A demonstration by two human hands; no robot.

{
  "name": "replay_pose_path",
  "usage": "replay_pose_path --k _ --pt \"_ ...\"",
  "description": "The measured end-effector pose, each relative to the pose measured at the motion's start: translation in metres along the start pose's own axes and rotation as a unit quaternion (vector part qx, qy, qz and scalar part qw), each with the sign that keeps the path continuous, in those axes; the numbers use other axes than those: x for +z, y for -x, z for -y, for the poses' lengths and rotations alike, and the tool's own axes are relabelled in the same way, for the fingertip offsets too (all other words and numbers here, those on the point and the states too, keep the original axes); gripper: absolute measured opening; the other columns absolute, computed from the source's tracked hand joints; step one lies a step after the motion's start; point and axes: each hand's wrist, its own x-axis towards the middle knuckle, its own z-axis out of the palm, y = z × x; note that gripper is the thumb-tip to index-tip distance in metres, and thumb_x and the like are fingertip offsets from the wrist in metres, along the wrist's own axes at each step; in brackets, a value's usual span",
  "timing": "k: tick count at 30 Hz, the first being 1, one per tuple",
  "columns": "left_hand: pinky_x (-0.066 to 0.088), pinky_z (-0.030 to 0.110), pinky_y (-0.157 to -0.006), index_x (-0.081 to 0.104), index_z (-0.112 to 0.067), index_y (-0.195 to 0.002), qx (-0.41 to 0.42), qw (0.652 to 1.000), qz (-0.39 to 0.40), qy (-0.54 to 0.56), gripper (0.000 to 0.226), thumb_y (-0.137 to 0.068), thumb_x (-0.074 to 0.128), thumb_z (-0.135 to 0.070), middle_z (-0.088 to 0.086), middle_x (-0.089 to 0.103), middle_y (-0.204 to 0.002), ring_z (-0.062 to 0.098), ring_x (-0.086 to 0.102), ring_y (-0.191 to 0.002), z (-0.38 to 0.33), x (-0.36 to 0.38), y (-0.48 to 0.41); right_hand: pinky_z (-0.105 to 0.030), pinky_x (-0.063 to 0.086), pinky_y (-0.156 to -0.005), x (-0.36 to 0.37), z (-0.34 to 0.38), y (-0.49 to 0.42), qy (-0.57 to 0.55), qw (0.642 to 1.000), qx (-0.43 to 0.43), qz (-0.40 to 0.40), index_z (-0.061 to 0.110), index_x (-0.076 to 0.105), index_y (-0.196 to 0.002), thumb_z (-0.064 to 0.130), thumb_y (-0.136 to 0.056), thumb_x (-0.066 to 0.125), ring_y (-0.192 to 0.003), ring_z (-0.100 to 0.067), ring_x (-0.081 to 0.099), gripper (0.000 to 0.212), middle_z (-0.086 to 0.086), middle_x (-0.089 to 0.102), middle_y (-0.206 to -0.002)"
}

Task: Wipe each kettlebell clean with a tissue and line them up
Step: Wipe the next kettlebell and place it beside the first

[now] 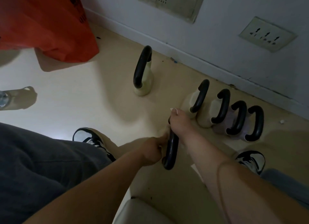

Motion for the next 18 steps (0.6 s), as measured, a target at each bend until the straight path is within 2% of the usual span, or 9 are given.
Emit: replay_pose_path --k 2,4,6,8,10,11,13,16,18 --pt "0.037 0.016 -0.101 0.051 -0.024 -0.147 -0.009 0.997 -0.059 0.041 0.059 -0.093 0.042 -0.001 0.000 0.057 -0.144 0.020 0.051 -0.134 0.005 0.001 -0.005 -0.020 0.025 -0.105 0.006 -0.007 0.019 0.017 0.999 -0.043 -0.007 0.016 0.034 -0.159 0.029 -0.113 0.028 -0.149 -0.020 0.036 0.048 -0.002 0.036 -0.163" --pt "0.044 0.027 -0.106 0.062 -0.028 -0.135 -0.025 0.995 -0.080 0.047 0.048 -0.092 0.048 -0.012 -0.002 0.063 -0.137 0.019 0.057 -0.129 0.014 0.005 -0.012 -0.015 0.023 -0.106 0.020 -0.028 0.057 0.112 0.988 -0.093 -0.048 0.018 0.012 -0.165 0.023 -0.111 0.032 -0.154 -0.014 0.025 0.057 0.004 0.007 -0.173" --pt "0.046 0.033 -0.108 0.056 -0.041 -0.138 -0.039 0.998 -0.052 0.024 0.054 -0.087 0.044 -0.028 -0.008 0.058 -0.142 0.016 0.055 -0.131 0.019 0.007 -0.013 -0.012 0.034 -0.106 0.036 -0.061 0.091 0.219 0.955 -0.175 -0.098 0.010 0.003 -0.165 0.017 -0.107 0.038 -0.156 -0.015 0.019 0.068 -0.003 -0.008 -0.174" --pt "0.042 0.037 -0.112 0.045 -0.051 -0.143 -0.045 0.999 -0.024 0.010 0.065 -0.081 0.036 -0.031 -0.013 0.046 -0.152 0.015 0.048 -0.138 0.021 0.006 -0.015 -0.013 0.042 -0.102 0.043 -0.083 0.106 0.280 0.935 -0.193 -0.100 0.002 -0.001 -0.163 0.014 -0.103 0.041 -0.154 -0.014 0.015 0.074 -0.012 -0.012 -0.172" --pt "0.042 0.037 -0.113 0.039 -0.056 -0.143 -0.049 0.999 -0.009 0.015 0.066 -0.082 0.036 -0.031 -0.017 0.043 -0.153 0.014 0.046 -0.139 0.024 0.005 -0.018 -0.012 0.035 -0.108 0.042 -0.080 0.104 0.286 0.936 -0.186 -0.091 0.002 -0.006 -0.163 0.018 -0.106 0.040 -0.154 -0.012 -0.001 0.075 -0.012 -0.020 -0.171" --pt "0.043 0.036 -0.111 0.039 -0.058 -0.142 -0.049 0.999 -0.008 0.017 0.064 -0.084 0.039 -0.032 -0.018 0.045 -0.152 0.014 0.048 -0.137 0.023 0.003 -0.016 -0.013 0.030 -0.114 0.040 -0.070 0.100 0.251 0.946 -0.185 -0.087 0.005 -0.006 -0.163 0.021 -0.108 0.038 -0.154 -0.012 -0.006 0.072 -0.008 -0.020 -0.171" --pt "0.043 0.033 -0.110 0.040 -0.054 -0.144 -0.049 0.999 -0.010 0.009 0.062 -0.089 0.044 -0.028 -0.015 0.049 -0.149 0.014 0.051 -0.133 0.019 0.002 -0.013 -0.017 0.026 -0.117 0.031 -0.046 0.082 0.170 0.971 -0.152 -0.073 0.012 -0.001 -0.165 0.024 -0.111 0.032 -0.158 -0.013 0.005 0.064 0.000 -0.012 -0.173" --pt "0.033 0.020 -0.111 0.040 -0.036 -0.152 -0.039 0.999 -0.015 0.019 0.064 -0.093 0.041 -0.009 -0.007 0.044 -0.154 0.018 0.044 -0.140 0.010 0.003 -0.010 -0.019 0.025 -0.108 0.012 -0.014 0.033 0.087 0.992 -0.081 -0.038 0.016 0.030 -0.159 0.027 -0.112 0.027 -0.150 -0.018 0.032 0.048 -0.003 0.028 -0.167" --pt "0.024 0.013 -0.107 0.039 -0.024 -0.153 -0.041 0.998 -0.019 0.049 0.059 -0.098 0.039 -0.003 -0.005 0.039 -0.157 0.017 0.037 -0.144 0.005 0.002 -0.011 -0.024 0.027 -0.112 0.000 -0.003 0.009 0.029 0.999 -0.046 0.000 0.013 0.043 -0.154 0.028 -0.112 0.027 -0.147 -0.020 0.037 0.046 -0.005 0.042 -0.159"
